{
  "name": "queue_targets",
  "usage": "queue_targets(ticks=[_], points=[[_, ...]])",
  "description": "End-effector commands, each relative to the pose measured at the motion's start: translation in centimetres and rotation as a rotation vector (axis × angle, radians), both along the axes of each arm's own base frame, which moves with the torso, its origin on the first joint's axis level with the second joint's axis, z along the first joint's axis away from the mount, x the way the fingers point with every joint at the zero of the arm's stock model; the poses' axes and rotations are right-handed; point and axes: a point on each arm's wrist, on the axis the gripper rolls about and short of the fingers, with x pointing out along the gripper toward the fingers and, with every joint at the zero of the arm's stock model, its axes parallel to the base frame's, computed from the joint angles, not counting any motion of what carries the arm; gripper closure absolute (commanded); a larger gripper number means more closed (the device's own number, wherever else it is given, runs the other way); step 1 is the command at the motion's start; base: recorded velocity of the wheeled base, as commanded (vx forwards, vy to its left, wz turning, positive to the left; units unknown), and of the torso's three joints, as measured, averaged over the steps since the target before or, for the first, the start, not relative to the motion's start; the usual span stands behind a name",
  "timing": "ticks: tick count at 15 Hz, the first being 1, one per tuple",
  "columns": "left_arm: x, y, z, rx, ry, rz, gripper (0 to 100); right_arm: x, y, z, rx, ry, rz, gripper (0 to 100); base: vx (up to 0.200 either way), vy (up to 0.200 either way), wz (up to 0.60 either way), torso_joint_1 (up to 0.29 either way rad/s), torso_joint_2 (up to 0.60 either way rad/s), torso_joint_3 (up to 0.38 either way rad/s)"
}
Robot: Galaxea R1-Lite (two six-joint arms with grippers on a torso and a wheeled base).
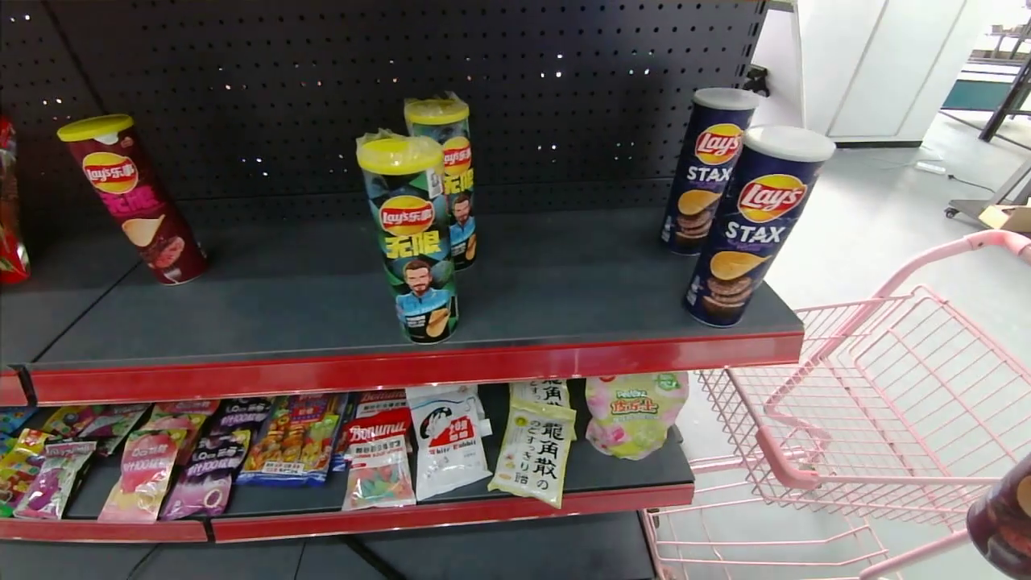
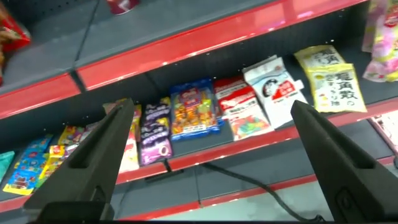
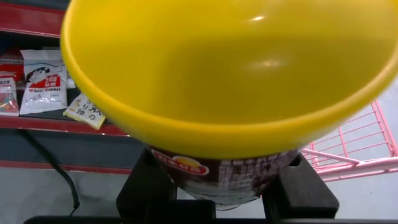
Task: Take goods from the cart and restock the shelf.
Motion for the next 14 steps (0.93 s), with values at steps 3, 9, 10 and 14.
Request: queue_targets(ticks=[3,9,10,14], points=[[-0.05,0.01,0.06,-0.001,-0.004,0.0,0,-0.21,0.01,0.04,-0.001,-0.01,0.0,100,0.0,0.2,0.0,0.002,0.0,0.006],[-0.1,0.02,0.18,-0.002,-0.01,0.001,0,-0.4,0.03,0.06,-0.002,-0.019,0.0,100,0.0,0.2,0.0,0.002,0.0,0.002],[-0.11,0.03,0.23,-0.002,-0.012,0.0,0,-0.51,0.04,0.04,-0.002,-0.023,0.0,100,0.0,0.2,0.0,-0.002,0.0,-0.002],[-0.11,0.03,0.23,-0.001,-0.012,0.0,0,-0.74,0.05,-0.27,-0.002,-0.025,0.0,100,0.0,0.2,0.0,0.001,0.01,0.002]])
